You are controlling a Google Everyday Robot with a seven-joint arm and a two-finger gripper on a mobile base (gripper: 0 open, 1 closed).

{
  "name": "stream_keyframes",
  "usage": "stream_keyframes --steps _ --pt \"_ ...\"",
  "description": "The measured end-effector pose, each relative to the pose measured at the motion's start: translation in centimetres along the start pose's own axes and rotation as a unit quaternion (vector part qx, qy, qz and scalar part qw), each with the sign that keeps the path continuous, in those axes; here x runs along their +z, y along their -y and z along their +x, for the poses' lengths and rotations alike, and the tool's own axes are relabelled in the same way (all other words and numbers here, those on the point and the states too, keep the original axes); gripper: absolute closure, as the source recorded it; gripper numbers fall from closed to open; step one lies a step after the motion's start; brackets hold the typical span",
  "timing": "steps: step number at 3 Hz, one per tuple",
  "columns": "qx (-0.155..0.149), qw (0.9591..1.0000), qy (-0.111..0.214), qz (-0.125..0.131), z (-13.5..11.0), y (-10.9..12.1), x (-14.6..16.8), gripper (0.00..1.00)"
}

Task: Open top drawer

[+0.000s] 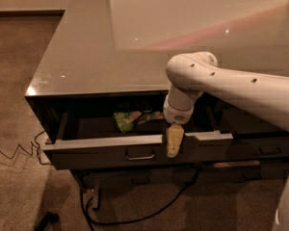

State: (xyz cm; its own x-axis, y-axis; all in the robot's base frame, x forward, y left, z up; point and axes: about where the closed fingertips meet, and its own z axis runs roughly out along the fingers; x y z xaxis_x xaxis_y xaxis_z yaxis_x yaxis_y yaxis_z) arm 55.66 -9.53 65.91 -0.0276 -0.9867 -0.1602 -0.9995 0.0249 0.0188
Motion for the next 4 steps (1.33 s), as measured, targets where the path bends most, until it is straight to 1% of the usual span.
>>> stream_keyframes --steps 1,3,4 --pt "0.009 0.9997 -0.021 -0.006 0.1 -1.3 1.1 0.0" --pt "0.047 0.9981 -0.038 -0.013 0.5 -6.7 1.8 0.0" --pt "0.069 0.9965 -0.046 -0.01 1.0 -9.3 1.6 0.19"
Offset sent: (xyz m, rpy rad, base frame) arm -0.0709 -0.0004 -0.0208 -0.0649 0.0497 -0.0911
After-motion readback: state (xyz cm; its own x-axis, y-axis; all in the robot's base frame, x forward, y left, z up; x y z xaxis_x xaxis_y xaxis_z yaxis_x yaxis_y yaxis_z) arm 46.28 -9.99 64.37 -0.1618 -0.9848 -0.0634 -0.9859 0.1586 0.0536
